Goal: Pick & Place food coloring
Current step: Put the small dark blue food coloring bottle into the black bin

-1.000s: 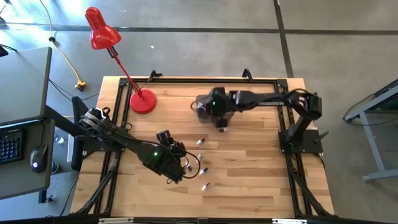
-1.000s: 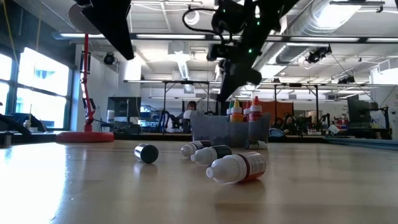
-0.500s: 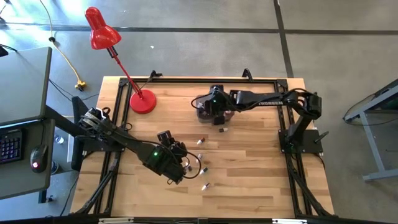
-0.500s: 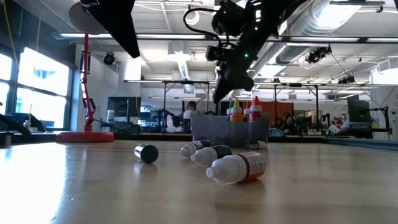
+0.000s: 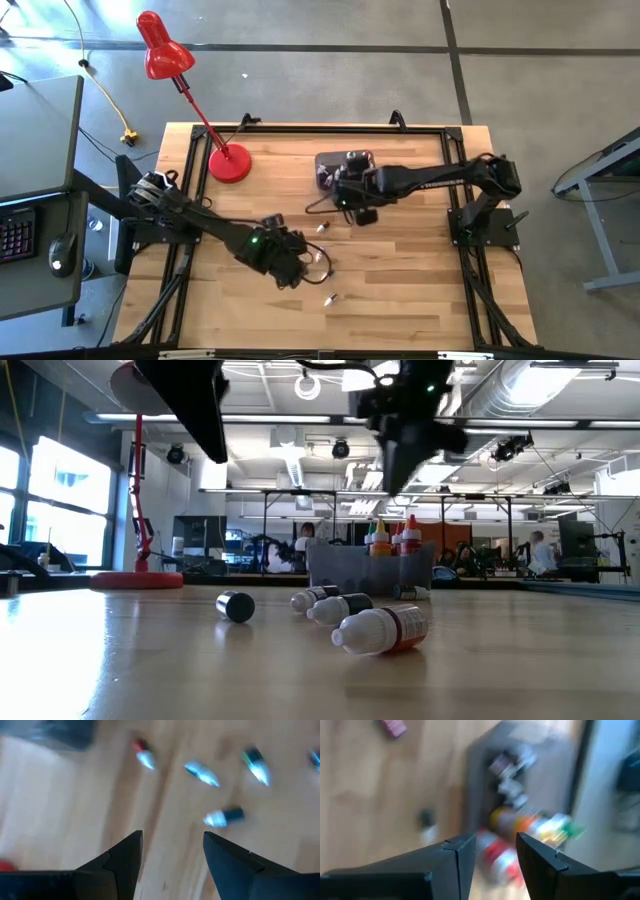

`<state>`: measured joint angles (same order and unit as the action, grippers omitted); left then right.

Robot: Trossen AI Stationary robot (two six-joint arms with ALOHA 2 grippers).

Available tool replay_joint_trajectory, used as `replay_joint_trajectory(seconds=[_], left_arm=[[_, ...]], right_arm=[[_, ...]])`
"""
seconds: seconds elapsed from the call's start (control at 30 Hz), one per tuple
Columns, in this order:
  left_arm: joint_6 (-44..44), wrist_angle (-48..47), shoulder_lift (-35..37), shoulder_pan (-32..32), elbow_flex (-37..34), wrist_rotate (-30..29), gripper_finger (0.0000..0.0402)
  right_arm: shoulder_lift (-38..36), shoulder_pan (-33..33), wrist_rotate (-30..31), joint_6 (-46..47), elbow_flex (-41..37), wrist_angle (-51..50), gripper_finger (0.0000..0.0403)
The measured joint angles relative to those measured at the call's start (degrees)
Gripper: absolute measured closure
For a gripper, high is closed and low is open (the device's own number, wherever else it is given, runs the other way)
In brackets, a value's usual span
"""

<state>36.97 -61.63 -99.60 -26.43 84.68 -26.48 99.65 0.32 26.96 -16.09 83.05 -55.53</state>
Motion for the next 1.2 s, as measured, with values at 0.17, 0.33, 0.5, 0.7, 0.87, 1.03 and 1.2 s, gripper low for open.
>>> replay_joint_trajectory(seconds=[0.17,0.33,0.5,0.7,0.87,1.03,1.2], left_arm=[[-20.58,8.39,-1.59,-0.24,0.04,7.86,0.0197],[-31.34,15.02,-5.31,-0.19,0.05,14.66,0.0197],[-37.5,14.99,-9.72,-0.16,-0.04,16.23,0.0197],[-39.13,14.7,-12.49,2.12,-0.24,16.19,0.0197],[-39.82,17.92,-13.92,5.02,-0.06,21.47,0.0197],[-39.91,16.71,-15.23,7.46,0.1,24.4,0.0197],[-39.86,15.98,-16.6,8.28,0.09,26.2,0.0197]], right_arm=[[-0.21,3.1,-5.83,12.98,0.85,-13.2,0.0269],[-5.15,5.56,-4.26,16.2,-5.57,-13.31,0.0269],[-17.1,8.12,-3.91,23.92,-16.46,-5.71,0.0269],[-35.25,12.58,-6.47,26.33,-36.3,22.51,0.0269],[-46.44,14.52,-11.72,20.54,-49.92,43.46,0.0269],[-54.96,14.6,-13.67,19.61,-55.34,47.64,0.0269],[-60.92,14.6,-12.99,20.54,-56.75,48.08,0.0269]])
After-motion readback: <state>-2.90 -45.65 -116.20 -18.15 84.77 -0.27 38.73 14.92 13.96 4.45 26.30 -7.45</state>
